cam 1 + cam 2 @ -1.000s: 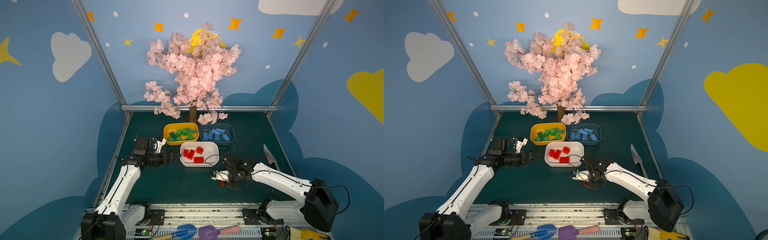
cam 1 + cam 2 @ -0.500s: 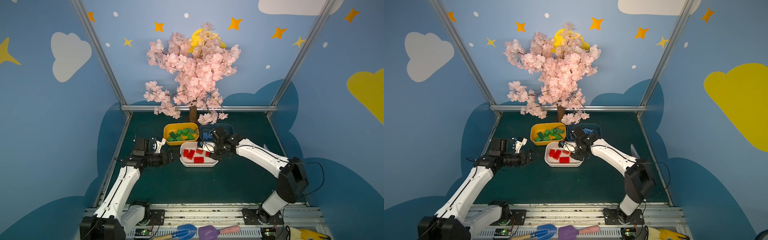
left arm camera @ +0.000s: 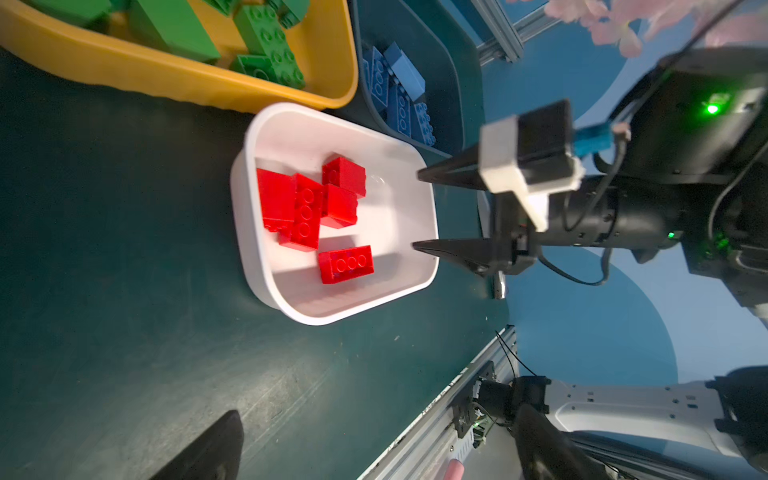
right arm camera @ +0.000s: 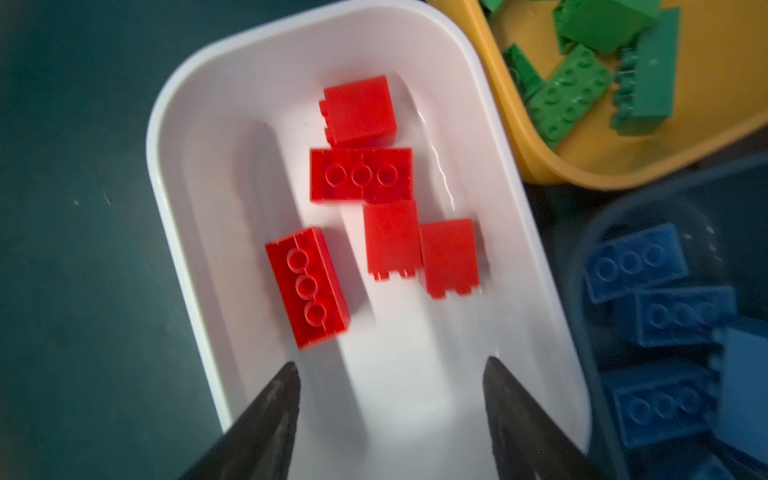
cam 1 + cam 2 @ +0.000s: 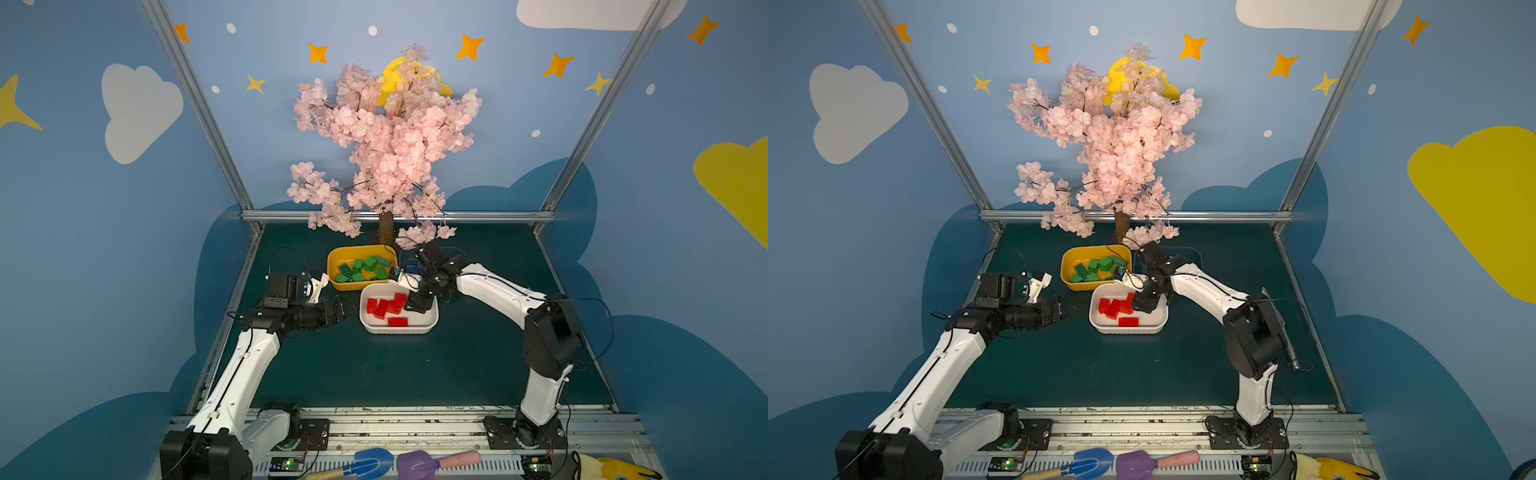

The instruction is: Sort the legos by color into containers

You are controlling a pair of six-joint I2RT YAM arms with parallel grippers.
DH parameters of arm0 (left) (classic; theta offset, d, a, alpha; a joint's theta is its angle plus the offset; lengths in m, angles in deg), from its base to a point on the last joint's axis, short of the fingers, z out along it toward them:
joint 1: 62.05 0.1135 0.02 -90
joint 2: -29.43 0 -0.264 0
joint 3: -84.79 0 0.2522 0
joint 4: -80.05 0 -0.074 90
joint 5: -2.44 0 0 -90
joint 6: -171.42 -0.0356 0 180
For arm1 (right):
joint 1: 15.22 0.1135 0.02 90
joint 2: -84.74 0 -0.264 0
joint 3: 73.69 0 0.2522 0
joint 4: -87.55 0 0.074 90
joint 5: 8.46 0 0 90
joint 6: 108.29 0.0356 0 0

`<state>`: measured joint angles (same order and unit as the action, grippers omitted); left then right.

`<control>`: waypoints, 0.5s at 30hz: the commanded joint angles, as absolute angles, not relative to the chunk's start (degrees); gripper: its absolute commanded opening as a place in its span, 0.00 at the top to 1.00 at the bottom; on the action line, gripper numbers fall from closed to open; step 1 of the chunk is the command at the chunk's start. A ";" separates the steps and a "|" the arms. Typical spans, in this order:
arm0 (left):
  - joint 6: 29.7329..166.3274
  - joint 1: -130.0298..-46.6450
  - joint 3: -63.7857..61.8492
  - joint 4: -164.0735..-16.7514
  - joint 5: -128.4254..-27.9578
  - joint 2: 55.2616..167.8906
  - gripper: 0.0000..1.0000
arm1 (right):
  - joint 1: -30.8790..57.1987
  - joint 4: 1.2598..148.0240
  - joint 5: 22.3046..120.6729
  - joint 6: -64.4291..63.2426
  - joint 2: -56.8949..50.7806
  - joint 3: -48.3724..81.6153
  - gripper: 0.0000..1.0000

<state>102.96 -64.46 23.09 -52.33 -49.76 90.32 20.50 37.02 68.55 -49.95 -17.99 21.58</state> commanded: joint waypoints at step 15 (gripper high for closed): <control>87.72 -59.71 37.54 -94.16 -98.92 98.64 0.00 | -7.46 73.26 83.89 -17.88 9.35 -17.47 0.10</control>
